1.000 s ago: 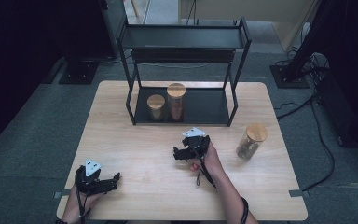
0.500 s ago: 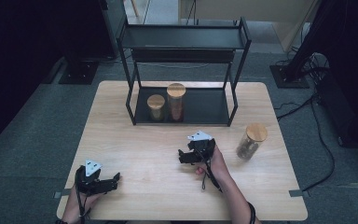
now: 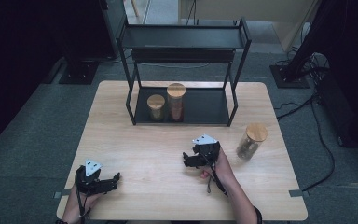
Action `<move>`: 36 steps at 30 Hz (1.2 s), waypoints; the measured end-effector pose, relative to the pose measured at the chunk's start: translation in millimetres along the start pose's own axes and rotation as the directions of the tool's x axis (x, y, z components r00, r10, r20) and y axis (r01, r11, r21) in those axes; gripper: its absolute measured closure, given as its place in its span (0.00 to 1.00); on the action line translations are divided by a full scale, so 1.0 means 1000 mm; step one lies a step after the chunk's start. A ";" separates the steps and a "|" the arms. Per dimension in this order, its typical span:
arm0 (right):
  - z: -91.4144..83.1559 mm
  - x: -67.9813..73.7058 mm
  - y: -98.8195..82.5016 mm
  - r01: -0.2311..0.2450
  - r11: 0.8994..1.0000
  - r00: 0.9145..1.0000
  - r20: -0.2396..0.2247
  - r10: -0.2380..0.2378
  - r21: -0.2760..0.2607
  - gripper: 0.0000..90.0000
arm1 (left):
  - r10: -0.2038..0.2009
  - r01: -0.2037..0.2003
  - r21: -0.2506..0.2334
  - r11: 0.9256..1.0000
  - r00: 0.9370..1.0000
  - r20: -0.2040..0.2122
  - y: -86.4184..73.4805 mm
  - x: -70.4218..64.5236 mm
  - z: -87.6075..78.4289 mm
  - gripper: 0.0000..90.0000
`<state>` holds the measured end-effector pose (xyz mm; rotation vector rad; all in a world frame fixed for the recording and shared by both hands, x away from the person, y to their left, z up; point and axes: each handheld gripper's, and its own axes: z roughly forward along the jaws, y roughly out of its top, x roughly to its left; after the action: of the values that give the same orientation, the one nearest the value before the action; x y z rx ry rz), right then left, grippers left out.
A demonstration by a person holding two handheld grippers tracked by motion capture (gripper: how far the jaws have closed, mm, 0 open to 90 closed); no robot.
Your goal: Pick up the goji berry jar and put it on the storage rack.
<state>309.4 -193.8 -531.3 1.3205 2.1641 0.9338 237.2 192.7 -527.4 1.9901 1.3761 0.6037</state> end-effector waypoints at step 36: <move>-0.032 -0.013 -0.031 0.009 1.000 1.000 0.007 -0.009 -0.004 0.02 | -0.001 0.001 0.000 1.000 1.000 -0.001 0.000 0.000 0.000 0.03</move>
<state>275.3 -225.3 -532.1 1.3095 2.1603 0.9285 237.4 192.6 -527.4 1.9896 1.3772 0.6044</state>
